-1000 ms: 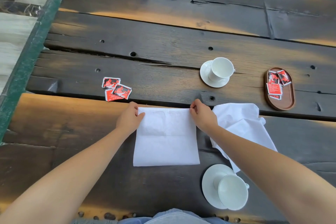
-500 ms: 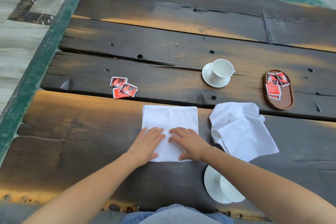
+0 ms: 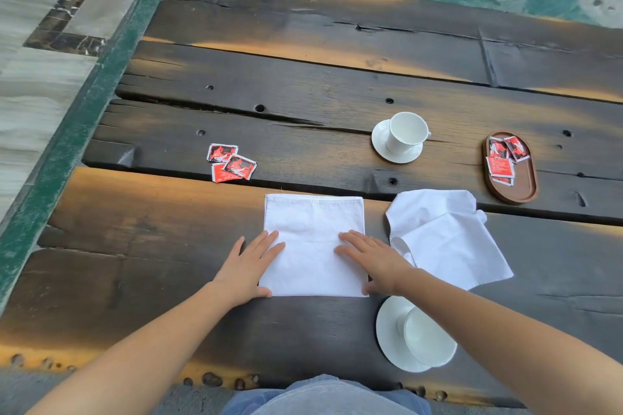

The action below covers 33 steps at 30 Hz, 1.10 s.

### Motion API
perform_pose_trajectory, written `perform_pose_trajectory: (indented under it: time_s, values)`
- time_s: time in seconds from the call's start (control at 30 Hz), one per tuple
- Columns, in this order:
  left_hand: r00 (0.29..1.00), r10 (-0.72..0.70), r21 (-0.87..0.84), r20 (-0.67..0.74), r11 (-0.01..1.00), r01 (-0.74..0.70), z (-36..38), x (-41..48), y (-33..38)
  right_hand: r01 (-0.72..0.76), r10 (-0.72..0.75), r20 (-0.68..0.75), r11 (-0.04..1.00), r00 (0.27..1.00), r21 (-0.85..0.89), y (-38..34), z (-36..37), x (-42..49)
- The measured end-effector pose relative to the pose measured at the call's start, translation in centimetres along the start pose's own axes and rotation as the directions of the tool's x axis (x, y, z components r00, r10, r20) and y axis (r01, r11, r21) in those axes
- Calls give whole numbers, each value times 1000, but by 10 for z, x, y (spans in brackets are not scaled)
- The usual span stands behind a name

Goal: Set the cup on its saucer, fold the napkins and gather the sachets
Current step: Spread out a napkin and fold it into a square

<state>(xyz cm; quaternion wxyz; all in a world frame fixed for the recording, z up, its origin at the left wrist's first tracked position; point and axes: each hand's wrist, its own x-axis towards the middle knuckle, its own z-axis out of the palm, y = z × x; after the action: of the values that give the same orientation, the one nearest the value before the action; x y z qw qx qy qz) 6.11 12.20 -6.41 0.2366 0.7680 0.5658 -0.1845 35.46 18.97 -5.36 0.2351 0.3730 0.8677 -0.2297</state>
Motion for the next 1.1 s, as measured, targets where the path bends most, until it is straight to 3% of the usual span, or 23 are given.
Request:
perform_pose_trajectory:
  time_s: [0.13,0.3,0.37,0.7,0.97,1.1]
  values:
    - [999,15,23,-48,1000,-14,-1,-3,3,-11,11,7,1000,1000,-13,-4,-1,0]
    - [982,106,-8,-159,994,-109,9,-11,6,11,-2,-147,998,989,57,-12,-2,-2]
    - [979,106,-24,-172,993,-112,10,-12,6,40,-30,-147,997,989,67,-16,-3,-1]
    - [994,73,-22,-78,997,-75,7,-10,2,25,-26,-6,1000,1000,-14,-34,5,-6]
    - [998,54,-69,-37,996,-56,5,-13,4,0,0,-23,1000,1000,4,-34,2,-8]
    - [998,50,-104,-36,993,-54,5,-14,3,-15,23,-118,998,993,68,-34,4,-11]
